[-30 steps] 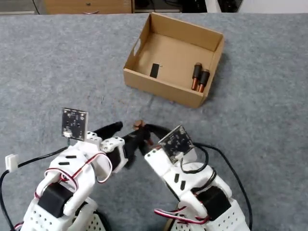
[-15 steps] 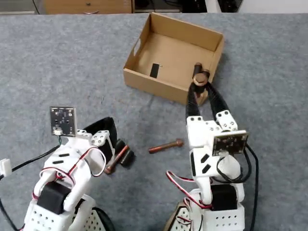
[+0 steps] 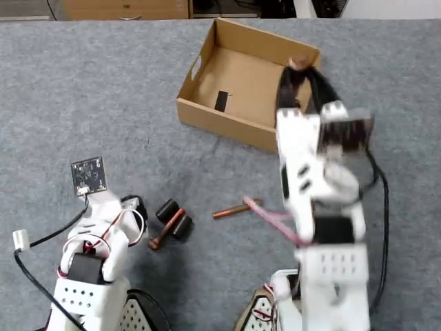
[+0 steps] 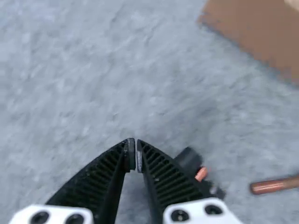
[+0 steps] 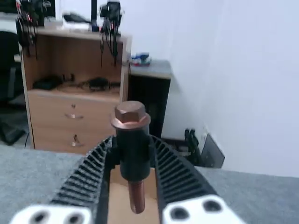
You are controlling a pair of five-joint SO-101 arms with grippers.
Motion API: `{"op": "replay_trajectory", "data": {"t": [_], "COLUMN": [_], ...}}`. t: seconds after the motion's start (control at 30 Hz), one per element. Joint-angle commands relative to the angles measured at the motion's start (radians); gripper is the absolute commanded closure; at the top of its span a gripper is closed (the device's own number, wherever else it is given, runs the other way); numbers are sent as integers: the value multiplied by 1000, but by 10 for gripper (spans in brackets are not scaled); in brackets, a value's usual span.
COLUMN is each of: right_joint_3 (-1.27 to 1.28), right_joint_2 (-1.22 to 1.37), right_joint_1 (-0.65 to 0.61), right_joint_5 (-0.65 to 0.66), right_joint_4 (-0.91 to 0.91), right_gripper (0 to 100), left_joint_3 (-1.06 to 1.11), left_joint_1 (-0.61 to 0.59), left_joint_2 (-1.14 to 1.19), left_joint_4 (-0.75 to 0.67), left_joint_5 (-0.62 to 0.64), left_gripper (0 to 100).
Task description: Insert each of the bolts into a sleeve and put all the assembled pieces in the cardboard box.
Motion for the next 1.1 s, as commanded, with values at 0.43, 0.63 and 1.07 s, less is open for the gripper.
{"op": "replay_trajectory", "data": {"t": [0.43, 0.63, 1.07], "right_joint_3": [-871, -1099, -1489], "right_joint_2": [969, 1280, 1719], "right_joint_1": [22, 42, 74], "right_joint_5": [-144, -204, -209], "right_joint_4": [505, 655, 833], "right_gripper": [998, 998, 896], "left_joint_3": [97, 97, 97], "left_joint_1": [-115, -115, -115], "left_joint_2": [-5, -5, -5], "left_joint_4": [-94, -94, -94], "left_joint_5": [-8, -8, -8], "left_gripper": [981, 981, 981]}}
